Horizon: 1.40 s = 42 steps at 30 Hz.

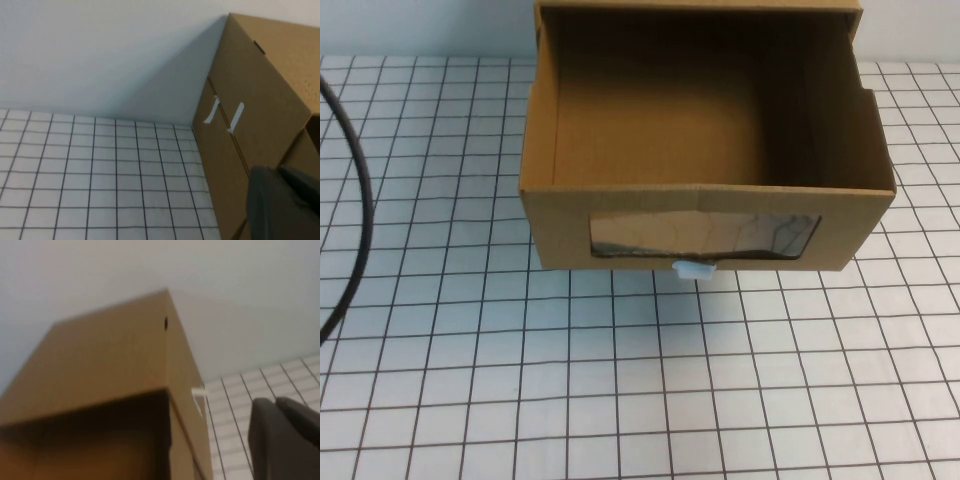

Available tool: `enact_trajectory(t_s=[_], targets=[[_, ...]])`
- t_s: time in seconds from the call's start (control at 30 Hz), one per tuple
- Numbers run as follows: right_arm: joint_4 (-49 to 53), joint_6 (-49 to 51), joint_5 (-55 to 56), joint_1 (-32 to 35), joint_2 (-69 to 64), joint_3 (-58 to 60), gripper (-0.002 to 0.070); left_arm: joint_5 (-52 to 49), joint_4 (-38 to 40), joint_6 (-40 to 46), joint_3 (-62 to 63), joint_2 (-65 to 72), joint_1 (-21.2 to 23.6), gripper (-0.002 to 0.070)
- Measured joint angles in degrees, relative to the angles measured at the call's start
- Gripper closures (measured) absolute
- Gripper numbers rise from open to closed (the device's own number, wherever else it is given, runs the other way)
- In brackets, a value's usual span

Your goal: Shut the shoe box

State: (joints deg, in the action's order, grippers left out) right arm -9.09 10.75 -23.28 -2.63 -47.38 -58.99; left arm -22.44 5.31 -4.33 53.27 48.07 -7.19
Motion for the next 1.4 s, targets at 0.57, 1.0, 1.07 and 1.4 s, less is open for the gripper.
enact_trajectory(t_s=[0.57,1.0,1.07,1.4], targets=[[-37.52,-56.81,-27.46,-2.41,-9.03,-0.03,0.069,-21.6,22.33,27.61,34.82,28.3,-6.82,0.068],[-43.62,-65.37,-29.07,-13.44,-10.56,3.97,0.069,-32.46,35.13,31.71,66.14,60.0,-7.91,0.068],[-43.51,-65.51,-28.56,-15.61,-10.64,4.07,0.069,-32.61,35.23,31.71,69.72,63.86,-8.7,0.068],[-43.24,-69.61,-27.69,-21.73,-16.2,4.72,0.069,-31.85,37.15,31.4,78.34,74.08,-10.86,0.068]])
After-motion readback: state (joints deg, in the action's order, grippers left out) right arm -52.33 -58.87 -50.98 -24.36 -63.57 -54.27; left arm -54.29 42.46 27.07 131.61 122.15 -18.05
